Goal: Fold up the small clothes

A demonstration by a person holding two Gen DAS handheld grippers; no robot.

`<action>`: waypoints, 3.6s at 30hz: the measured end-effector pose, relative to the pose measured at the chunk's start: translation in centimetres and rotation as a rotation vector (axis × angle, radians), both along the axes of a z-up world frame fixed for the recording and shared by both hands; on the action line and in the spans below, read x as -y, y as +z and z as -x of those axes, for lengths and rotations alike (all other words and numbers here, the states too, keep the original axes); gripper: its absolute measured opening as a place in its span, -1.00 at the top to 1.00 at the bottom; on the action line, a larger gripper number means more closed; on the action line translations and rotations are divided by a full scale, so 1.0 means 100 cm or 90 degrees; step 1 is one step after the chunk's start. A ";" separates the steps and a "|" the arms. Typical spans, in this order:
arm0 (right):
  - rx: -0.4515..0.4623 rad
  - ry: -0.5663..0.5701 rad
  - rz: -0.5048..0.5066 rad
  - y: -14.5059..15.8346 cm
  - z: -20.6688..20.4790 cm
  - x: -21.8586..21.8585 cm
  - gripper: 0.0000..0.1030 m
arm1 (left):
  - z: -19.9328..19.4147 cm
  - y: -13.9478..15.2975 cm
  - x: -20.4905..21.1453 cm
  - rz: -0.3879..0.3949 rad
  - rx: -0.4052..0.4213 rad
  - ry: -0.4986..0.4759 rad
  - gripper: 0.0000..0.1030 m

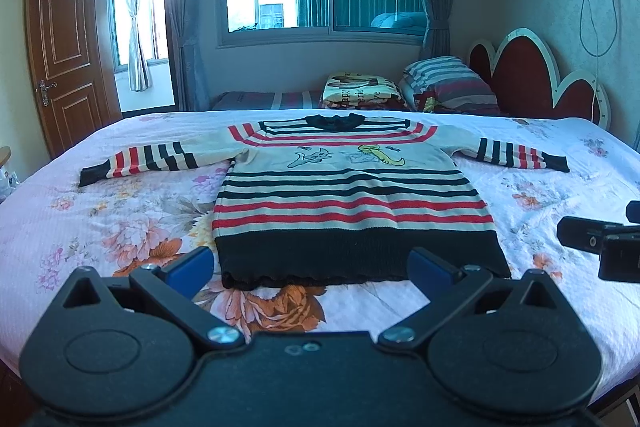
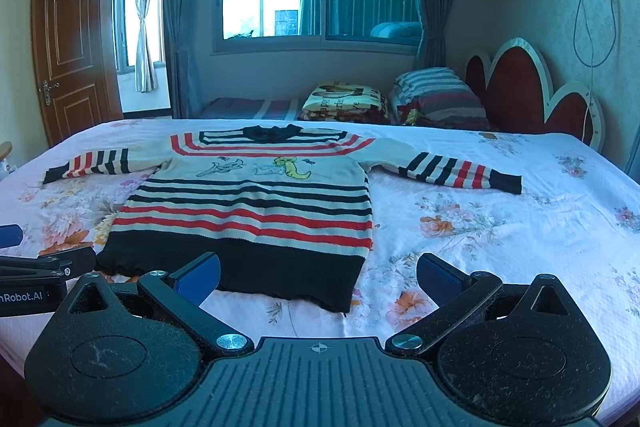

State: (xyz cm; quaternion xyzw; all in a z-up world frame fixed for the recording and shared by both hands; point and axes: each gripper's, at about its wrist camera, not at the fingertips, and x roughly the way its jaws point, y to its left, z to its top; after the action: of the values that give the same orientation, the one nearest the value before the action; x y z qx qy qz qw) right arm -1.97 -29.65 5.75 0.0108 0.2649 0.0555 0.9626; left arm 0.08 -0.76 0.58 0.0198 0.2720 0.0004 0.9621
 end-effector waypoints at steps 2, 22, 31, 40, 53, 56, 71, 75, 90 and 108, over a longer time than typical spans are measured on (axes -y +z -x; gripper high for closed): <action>0.001 -0.001 -0.001 0.000 0.001 0.000 -1.00 | 0.000 0.000 0.000 0.000 0.001 0.000 -1.00; 0.002 0.000 0.004 0.002 0.001 -0.005 -1.00 | 0.000 0.002 -0.001 0.000 0.007 -0.005 -1.00; -0.001 0.000 0.006 0.002 0.000 -0.009 -1.00 | 0.001 0.002 -0.006 0.006 0.005 -0.004 -1.00; -0.001 0.003 0.008 0.002 -0.001 -0.011 -1.00 | 0.002 -0.001 -0.011 0.011 0.005 -0.002 -1.00; -0.004 -0.007 0.007 -0.002 -0.003 -0.009 -1.00 | 0.001 -0.001 -0.011 0.010 0.002 -0.003 -1.00; -0.006 -0.008 0.006 -0.003 -0.004 -0.008 -1.00 | 0.001 -0.001 -0.010 0.009 0.001 -0.003 -1.00; 0.017 -0.042 0.012 -0.006 -0.012 0.007 -1.00 | -0.002 0.003 -0.004 0.056 0.028 0.003 -1.00; 0.016 -0.070 -0.012 -0.007 -0.018 0.027 -1.00 | -0.009 0.002 0.010 0.015 0.051 -0.034 -1.00; 0.026 -0.166 -0.058 -0.015 -0.120 0.124 -0.46 | -0.108 0.000 0.026 0.012 0.057 -0.001 -0.90; -0.057 -0.393 -0.356 -0.120 -0.341 0.321 0.12 | -0.299 -0.058 0.041 0.015 -0.038 0.045 -0.62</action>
State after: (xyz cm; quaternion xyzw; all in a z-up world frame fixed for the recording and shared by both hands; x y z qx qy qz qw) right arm 32.16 -61.77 -6.25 0.3529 0.2654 -0.1664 0.8817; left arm 29.95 -4.86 -5.21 -0.0008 0.3013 0.0305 0.9531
